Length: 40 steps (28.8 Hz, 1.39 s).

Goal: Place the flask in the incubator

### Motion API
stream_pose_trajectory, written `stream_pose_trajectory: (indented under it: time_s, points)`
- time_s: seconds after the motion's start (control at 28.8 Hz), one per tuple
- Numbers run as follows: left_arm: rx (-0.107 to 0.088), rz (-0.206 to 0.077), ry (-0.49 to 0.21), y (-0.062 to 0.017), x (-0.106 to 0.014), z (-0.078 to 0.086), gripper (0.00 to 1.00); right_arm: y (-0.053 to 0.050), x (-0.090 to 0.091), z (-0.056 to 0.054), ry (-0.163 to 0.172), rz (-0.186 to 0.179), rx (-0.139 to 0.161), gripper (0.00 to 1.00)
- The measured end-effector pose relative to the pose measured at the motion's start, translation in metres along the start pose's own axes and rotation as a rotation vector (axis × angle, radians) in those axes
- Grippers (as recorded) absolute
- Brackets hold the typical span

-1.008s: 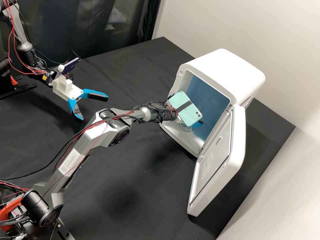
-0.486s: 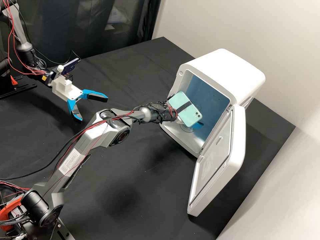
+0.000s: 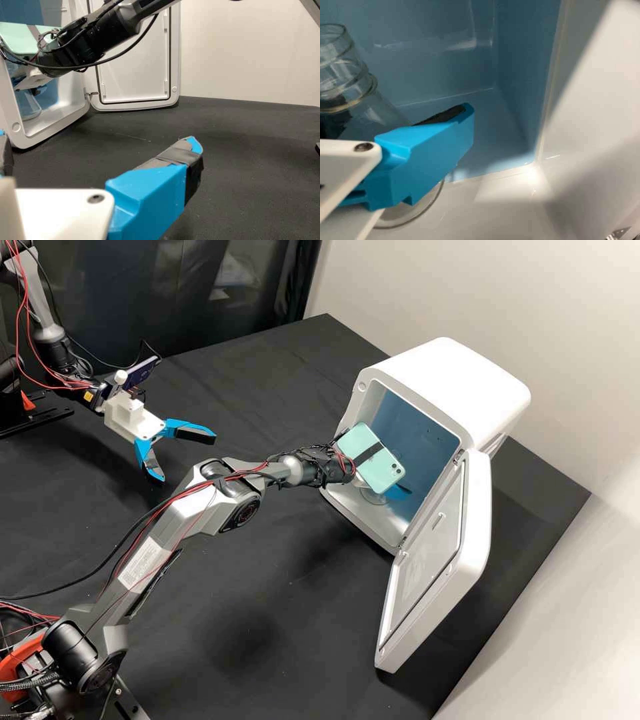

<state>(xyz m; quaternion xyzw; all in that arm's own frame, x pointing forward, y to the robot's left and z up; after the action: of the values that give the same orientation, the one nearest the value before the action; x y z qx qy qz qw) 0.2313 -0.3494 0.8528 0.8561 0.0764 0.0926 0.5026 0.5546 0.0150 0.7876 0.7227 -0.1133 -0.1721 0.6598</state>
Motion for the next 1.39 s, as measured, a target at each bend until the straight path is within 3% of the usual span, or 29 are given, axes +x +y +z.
stream_pose_trajectory:
  time_s: [0.24, 0.35, 0.56, 0.63, 0.66, 0.76, 0.83, 0.9, 0.94, 1.01, 1.39]
  points:
    - [0.0, 0.0, 0.0, 0.0, 0.0, 0.0, 1.0, 0.0, 0.0, 0.0, 0.005, 0.002, 0.024, 1.0]
    - [0.0, 0.0, 0.0, 0.0, 0.0, 0.0, 1.0, 0.0, 0.0, 0.0, 0.013, 0.004, 0.019, 1.0]
    - [-0.001, 0.001, 0.002, 0.0001, 0.0, 0.0, 1.0, -0.012, 0.0, 0.012, 0.027, -0.018, 0.01, 1.0]
    - [-0.001, 0.001, 0.002, 0.0001, 0.0, 0.0, 1.0, -0.015, -0.003, 0.017, 0.04, -0.012, 0.021, 1.0]
    - [-0.001, 0.001, 0.002, 0.0001, 0.0, 0.0, 1.0, -0.016, -0.005, 0.018, 0.053, -0.009, 0.009, 1.0]
    - [-0.001, 0.001, 0.002, 0.0001, 0.0, 0.0, 1.0, -0.019, -0.013, 0.018, 0.083, -0.025, 0.024, 1.0]
    - [-0.001, 0.001, 0.002, 0.0001, 0.0, 0.0, 1.0, -0.026, -0.022, 0.017, 0.117, -0.041, -0.014, 1.0]
    - [-0.001, 0.001, 0.002, 0.0001, 0.0, 0.0, 1.0, -0.028, -0.026, 0.018, 0.133, -0.036, -0.026, 1.0]
    - [-0.001, 0.001, 0.002, 0.0001, 0.0, 0.0, 1.0, -0.029, -0.029, 0.02, 0.14, -0.032, 0.002, 1.0]
    - [-0.001, 0.001, 0.002, 0.0001, 0.0, 0.0, 1.0, -0.03, -0.032, 0.024, 0.137, -0.035, 0.026, 1.0]
    - [-0.001, 0.001, 0.002, 0.0001, 0.0, 0.0, 1.0, -0.033, -0.051, 0.035, 0.146, -0.048, 0.093, 1.0]
